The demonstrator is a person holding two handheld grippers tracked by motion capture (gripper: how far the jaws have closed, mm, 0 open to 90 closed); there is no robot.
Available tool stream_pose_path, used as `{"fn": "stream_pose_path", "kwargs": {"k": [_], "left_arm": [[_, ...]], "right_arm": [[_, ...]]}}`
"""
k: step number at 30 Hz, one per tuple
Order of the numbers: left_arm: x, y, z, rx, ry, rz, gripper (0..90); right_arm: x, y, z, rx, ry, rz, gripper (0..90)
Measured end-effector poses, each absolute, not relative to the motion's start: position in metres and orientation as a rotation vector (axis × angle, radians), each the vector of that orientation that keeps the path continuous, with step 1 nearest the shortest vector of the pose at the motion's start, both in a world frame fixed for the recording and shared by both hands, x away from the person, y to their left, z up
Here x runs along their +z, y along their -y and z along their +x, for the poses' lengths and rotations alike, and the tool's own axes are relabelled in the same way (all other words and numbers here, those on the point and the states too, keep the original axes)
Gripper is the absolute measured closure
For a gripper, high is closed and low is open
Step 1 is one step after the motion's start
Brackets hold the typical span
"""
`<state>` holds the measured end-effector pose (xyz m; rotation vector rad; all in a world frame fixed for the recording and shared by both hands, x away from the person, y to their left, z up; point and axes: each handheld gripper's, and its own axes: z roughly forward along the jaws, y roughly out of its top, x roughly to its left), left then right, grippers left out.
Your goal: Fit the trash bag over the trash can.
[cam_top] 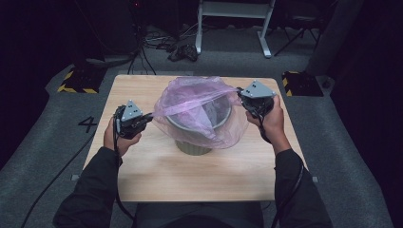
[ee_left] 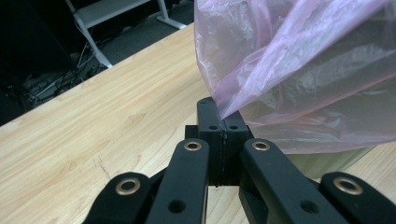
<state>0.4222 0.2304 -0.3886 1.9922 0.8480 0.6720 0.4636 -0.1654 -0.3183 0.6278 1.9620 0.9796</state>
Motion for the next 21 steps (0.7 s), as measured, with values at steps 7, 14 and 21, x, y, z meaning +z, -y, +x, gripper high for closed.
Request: {"fn": "stream_pose_path", "kwargs": {"k": [7, 14, 21], "left_arm": [[-0.398, -0.221, 0.425, 0.669, -0.811, 2.081, 90.0], [-0.405, -0.218, 0.423, 0.632, -0.785, 2.121, 90.0], [-0.406, -0.226, 0.416, 0.623, -0.800, 2.062, 64.4]], "right_arm": [[-0.334, 0.159, 0.491, 0.955, -1.983, 0.687, 90.0], [-0.351, 0.153, 0.505, 0.954, -2.029, 0.710, 90.0], [-0.355, 0.161, 0.502, 1.039, -2.025, 0.736, 90.0]]}}
